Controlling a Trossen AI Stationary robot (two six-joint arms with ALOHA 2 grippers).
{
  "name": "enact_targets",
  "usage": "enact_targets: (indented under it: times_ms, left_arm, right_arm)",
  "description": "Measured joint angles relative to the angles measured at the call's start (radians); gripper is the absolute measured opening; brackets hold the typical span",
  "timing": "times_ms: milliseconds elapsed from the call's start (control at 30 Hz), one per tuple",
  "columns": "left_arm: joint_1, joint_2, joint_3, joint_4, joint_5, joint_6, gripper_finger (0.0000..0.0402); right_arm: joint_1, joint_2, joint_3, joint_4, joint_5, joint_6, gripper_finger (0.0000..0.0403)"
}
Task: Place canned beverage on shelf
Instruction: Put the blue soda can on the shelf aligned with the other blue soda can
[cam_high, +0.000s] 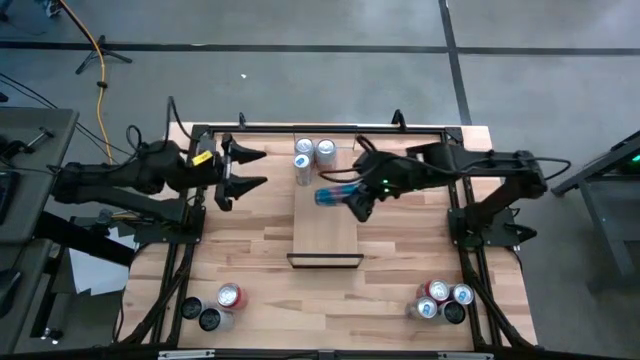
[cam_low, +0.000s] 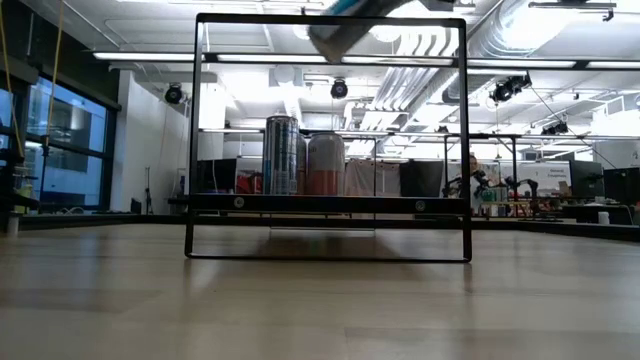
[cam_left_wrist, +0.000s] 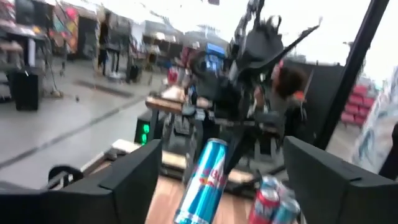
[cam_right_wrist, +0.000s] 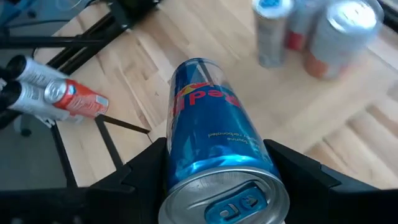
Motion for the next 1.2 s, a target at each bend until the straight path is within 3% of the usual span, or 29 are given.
enact_targets:
  times_ms: [133, 333, 833, 1200]
  left_arm:
    - [-0.001, 0.058, 0.058, -0.059, 0.059, -0.002, 0.0323]
    - [0.0, 0.138, 0.075, -0.066, 0.126, -0.001, 0.0325]
    - [0.0, 0.31, 0.075, -0.1, 0.131, 0.019, 0.0324]
    - [0.0, 0.342, 0.075, -0.101, 0.131, 0.026, 0.0324]
  right_arm:
    - [-0.001, 0.092, 0.103, -0.016, -0.013, -0.087, 0.0222]
    - [-0.018, 0.169, 0.215, -0.07, -0.055, -0.159, 0.0222]
    - [-0.024, 0.173, 0.224, -0.075, -0.075, -0.182, 0.0222]
    - [-0.024, 0.172, 0.224, -0.075, -0.094, -0.201, 0.0222]
